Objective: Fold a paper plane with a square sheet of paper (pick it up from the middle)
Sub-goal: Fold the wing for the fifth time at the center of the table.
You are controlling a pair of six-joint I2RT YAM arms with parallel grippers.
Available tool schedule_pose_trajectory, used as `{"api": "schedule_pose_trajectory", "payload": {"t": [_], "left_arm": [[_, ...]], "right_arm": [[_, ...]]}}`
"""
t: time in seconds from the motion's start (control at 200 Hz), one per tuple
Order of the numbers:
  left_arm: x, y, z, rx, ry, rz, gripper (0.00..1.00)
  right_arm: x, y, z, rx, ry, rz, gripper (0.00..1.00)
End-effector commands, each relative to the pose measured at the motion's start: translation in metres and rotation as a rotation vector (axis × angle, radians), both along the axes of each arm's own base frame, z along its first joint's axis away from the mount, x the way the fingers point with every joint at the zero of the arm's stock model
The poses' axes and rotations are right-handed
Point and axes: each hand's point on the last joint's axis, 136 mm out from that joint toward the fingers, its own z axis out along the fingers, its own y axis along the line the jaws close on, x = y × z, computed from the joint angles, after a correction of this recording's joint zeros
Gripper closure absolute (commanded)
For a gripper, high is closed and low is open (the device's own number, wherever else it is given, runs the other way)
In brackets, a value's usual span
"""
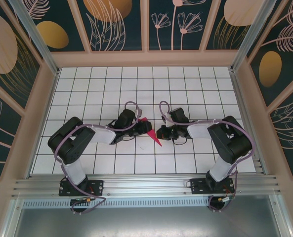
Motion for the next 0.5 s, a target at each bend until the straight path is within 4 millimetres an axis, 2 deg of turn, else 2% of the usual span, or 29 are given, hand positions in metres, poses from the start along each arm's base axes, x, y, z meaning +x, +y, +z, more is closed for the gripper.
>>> {"api": "schedule_pose_trajectory", "payload": {"t": [0.0, 0.115, 0.295, 0.495], "left_arm": [[0.014, 0.005, -0.002, 0.041, -0.075, 0.029, 0.62], [0.016, 0.013, -0.013, 0.079, -0.069, 0.046, 0.62], [0.017, 0.015, -0.025, 0.095, -0.051, 0.044, 0.62], [0.02, 0.017, -0.027, 0.097, -0.041, 0.05, 0.62]], "right_arm": [[-0.013, -0.025, -0.048, -0.172, 0.079, -0.054, 0.96], [-0.014, -0.026, -0.049, -0.181, 0.081, -0.051, 0.97], [-0.018, -0.03, -0.055, -0.255, 0.069, -0.023, 0.99], [-0.022, -0.04, -0.065, -0.346, 0.061, -0.017, 1.0]]}}
